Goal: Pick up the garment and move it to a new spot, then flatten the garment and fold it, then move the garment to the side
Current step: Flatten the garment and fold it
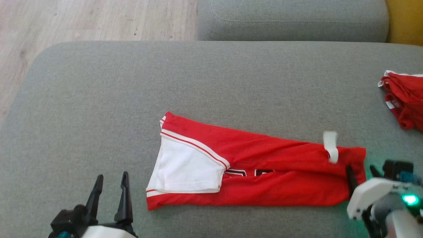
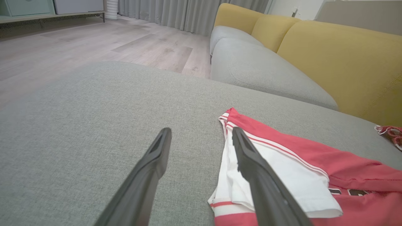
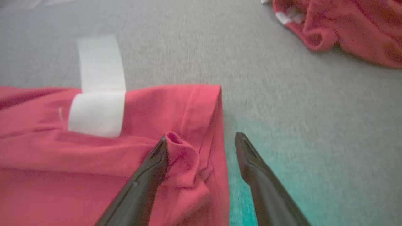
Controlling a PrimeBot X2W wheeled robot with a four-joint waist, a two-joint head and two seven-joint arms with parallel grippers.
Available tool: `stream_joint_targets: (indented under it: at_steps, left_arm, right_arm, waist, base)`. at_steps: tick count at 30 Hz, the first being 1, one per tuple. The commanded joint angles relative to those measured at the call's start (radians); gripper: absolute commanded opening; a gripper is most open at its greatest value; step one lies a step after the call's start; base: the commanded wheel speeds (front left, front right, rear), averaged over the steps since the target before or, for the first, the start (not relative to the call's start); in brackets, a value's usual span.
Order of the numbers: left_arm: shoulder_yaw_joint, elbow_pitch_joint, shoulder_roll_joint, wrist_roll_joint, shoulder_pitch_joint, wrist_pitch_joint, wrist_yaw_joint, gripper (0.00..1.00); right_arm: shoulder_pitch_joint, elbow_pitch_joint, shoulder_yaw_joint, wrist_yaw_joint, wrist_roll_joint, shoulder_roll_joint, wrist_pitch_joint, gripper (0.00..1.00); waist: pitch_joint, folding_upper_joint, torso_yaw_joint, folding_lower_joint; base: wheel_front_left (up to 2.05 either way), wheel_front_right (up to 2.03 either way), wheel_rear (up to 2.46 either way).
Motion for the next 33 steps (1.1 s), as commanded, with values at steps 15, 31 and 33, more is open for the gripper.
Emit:
stream_joint_targets:
  at_steps: [15, 31, 33]
  left_arm:
    - [0.035, -0.051, 0.022, 0.014, -0.054, -0.01, 0.017, 1.0]
    - [0.044, -0.058, 0.031, 0.013, -0.044, -0.013, 0.029, 1.0]
    - [0.042, -0.058, 0.03, 0.013, -0.043, -0.013, 0.027, 1.0]
  right_arm:
    - [-0.022, 0.08, 0.039, 0.007, -0.058, 0.018, 0.022, 1.0]
    - [-0.069, 0.027, -0.028, 0.007, -0.05, 0.022, 0.043, 0.0]
    - [-0.073, -0.01, -0.046, 0.007, -0.047, 0.001, 0.048, 0.0]
  waist:
    - [0.004, -0.0001, -0.01, 0.0]
    - [-0.012, -0.0001, -0.025, 0.0]
    - [-0.018, -0.0001, -0.032, 0.0]
  base:
    - [0.0, 0.0, 0.0]
    - [0.0, 0.0, 0.0]
    - [0.0, 0.0, 0.0]
